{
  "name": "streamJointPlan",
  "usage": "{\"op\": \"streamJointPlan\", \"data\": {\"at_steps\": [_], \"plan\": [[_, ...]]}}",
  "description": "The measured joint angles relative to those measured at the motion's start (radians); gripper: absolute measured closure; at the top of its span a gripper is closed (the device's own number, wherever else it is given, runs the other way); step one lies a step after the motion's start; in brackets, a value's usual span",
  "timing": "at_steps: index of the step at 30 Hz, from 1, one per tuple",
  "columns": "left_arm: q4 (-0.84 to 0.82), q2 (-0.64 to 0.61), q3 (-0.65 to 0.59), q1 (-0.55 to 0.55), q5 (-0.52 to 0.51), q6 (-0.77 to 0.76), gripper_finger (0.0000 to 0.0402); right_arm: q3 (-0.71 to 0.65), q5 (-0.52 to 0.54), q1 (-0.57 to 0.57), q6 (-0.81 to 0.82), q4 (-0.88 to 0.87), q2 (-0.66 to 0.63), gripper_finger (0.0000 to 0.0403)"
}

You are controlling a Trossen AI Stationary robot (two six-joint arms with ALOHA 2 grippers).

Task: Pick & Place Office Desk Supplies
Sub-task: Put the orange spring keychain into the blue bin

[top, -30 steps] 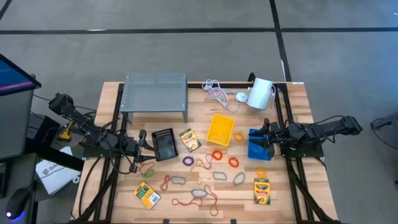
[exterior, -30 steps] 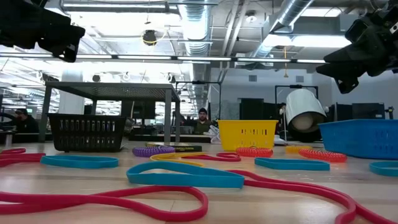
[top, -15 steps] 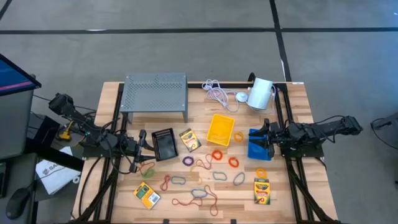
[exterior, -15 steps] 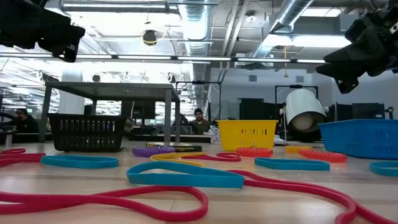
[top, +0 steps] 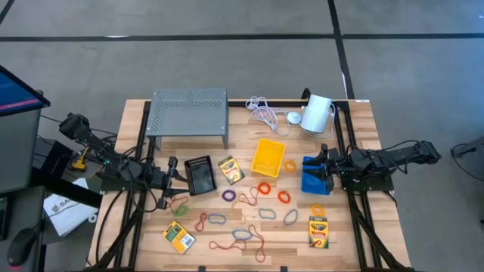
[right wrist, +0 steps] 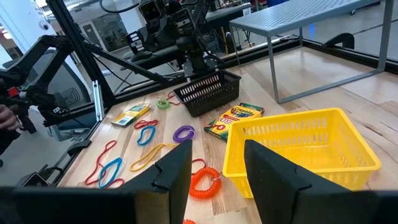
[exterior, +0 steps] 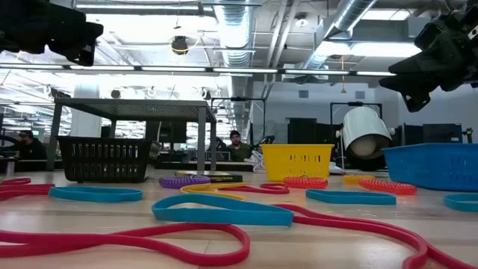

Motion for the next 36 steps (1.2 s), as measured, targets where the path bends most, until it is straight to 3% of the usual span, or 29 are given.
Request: {"op": "streamJointPlan", "data": {"at_steps": [17, 23, 28, 31, 36], "plan": [[0.076, 0.0, 0.0, 0.0, -0.051, -0.003, 0.0279, 0.0, 0.006, -0.013, 0.051, 0.013, 0.0, 0.026], [0.115, 0.0, 0.0, 0.016, -0.05, -0.007, 0.0279, 0.002, 0.03, -0.027, -0.022, 0.109, 0.0, 0.026], [0.135, 0.0, 0.0, 0.074, -0.064, -0.113, 0.0279, 0.003, -0.02, -0.03, -0.025, 0.208, 0.0, 0.026], [0.142, 0.018, 0.0, 0.124, -0.069, -0.188, 0.0279, 0.024, -0.093, -0.023, -0.026, 0.204, 0.007, 0.026], [0.161, 0.079, 0.0, 0.186, -0.06, -0.242, 0.0279, 0.115, -0.102, -0.001, -0.051, 0.182, 0.086, 0.026]]}}
